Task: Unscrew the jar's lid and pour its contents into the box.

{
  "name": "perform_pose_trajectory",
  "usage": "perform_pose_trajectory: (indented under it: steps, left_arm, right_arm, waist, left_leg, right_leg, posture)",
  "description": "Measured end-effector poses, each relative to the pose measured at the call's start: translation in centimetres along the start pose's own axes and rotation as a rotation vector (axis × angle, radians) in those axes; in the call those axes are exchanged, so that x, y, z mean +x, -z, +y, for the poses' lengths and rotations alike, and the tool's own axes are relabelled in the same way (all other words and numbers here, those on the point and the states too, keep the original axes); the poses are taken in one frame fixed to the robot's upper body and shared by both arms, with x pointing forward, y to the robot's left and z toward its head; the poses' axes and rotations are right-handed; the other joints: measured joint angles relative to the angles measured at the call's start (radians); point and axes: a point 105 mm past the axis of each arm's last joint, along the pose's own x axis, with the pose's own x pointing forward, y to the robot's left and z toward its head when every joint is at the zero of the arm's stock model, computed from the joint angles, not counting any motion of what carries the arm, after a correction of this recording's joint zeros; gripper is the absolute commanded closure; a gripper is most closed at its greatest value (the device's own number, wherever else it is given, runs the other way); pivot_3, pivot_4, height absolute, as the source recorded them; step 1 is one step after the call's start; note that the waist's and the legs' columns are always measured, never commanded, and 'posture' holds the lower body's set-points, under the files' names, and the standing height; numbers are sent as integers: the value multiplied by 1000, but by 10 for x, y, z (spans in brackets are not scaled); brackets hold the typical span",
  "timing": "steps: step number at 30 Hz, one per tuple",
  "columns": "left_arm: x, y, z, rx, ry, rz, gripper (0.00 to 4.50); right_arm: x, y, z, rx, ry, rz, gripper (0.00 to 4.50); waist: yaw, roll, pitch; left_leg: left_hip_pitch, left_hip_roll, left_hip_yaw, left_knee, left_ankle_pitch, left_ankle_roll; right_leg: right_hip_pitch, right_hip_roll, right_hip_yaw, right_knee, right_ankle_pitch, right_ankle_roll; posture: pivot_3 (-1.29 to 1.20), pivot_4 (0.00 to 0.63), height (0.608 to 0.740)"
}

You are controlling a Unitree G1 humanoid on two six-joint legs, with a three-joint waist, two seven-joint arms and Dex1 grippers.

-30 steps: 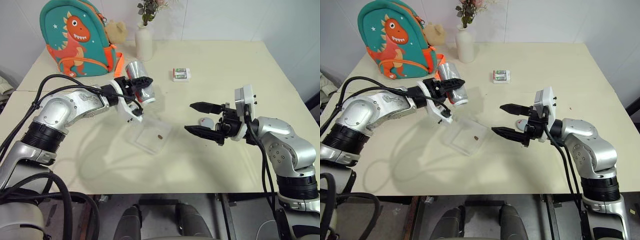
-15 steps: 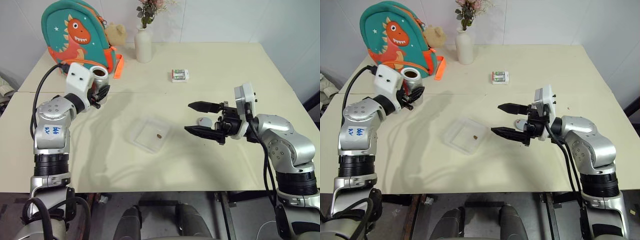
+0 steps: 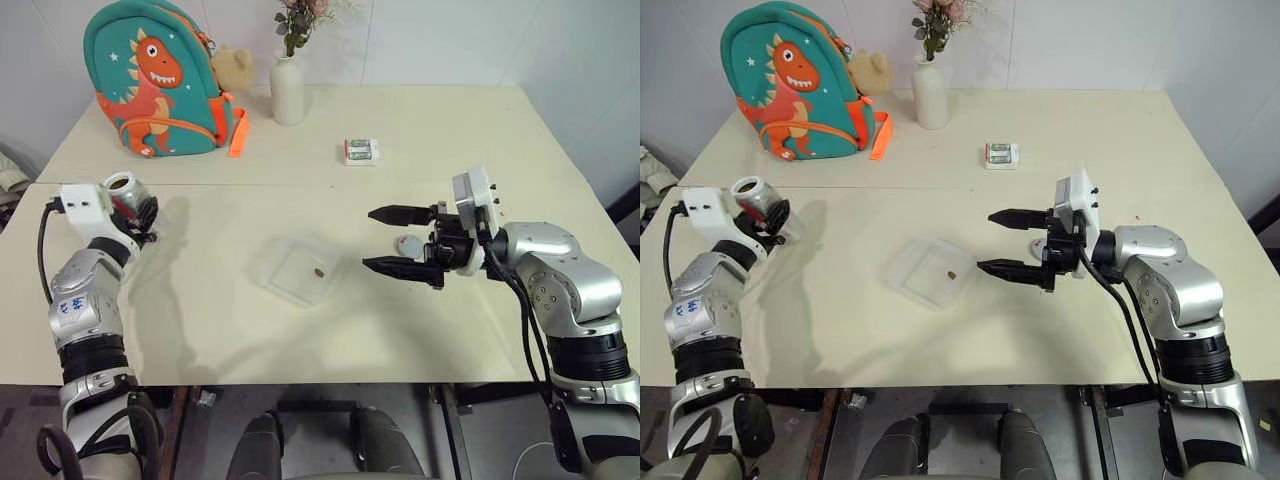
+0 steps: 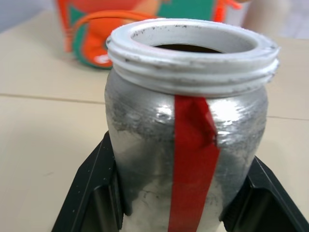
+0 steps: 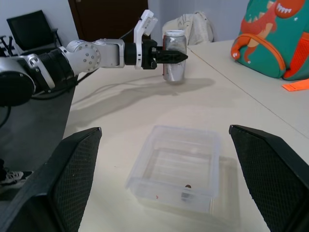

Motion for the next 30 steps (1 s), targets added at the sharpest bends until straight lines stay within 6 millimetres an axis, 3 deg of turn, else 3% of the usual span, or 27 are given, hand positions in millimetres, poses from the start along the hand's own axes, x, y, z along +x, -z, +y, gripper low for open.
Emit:
perform_pose_trajectory:
  steps: [1, 6, 9, 16, 23, 27, 30]
  left_arm:
    - [-1, 2, 1, 0, 5, -4, 2527]
    - [-8, 25, 4, 12, 17, 56, 893]
    - [-11, 28, 6, 19, 17, 72, 44]
    - [-32, 30, 13, 83, 25, 106, 44]
    - [-81, 26, 15, 242, 62, 174, 44]
    - [-114, 29, 13, 360, 120, 235, 44]
    - [-135, 25, 6, 546, 231, 271, 44]
  right_arm:
    - [1, 1, 0, -2, 0, 4, 49]
    - [2, 0, -2, -21, 15, -2, 0]
    - [2, 0, -3, -27, 26, -6, 0]
    - [2, 0, -3, -37, 30, -11, 0]
    - [-12, 9, -6, -58, 51, 46, 0]
    - [-23, 16, -9, -84, 58, 104, 0]
    - [-35, 22, -11, -121, 50, 168, 0]
  waist:
    - [0, 0, 0]
    - [0, 0, 0]
    - [-1, 0, 0]
    - [-4, 0, 0]
    - [-3, 0, 0]
    - [-3, 0, 0]
    - [-4, 0, 0]
  left_leg:
    - [0, 0, 0, 0, 0, 0]
    - [0, 0, 0, -1, 0, 0]
    - [0, 0, 0, -1, 0, 0]
    - [0, 0, 1, -3, 0, -1]
    - [1, 1, 3, -5, -1, -2]
    - [1, 1, 5, -6, -2, -2]
    - [0, 2, 8, -6, -2, -2]
  right_leg:
    - [0, 0, 0, 0, 0, 0]
    - [0, 0, 0, -1, 0, 0]
    - [0, 0, 0, -1, 0, 0]
    - [0, 0, 0, -2, 0, 0]
    - [0, -2, 0, -7, 0, -2]
    - [0, -3, 0, -13, -5, -14]
    - [1, -4, 1, -17, -6, -19]
  posture:
    - [0, 150, 740]
    - [0, 150, 740]
    - [0, 150, 740]
    - [0, 150, 740]
    - [0, 150, 740]
    - [0, 150, 740]
    - [0, 150, 740]
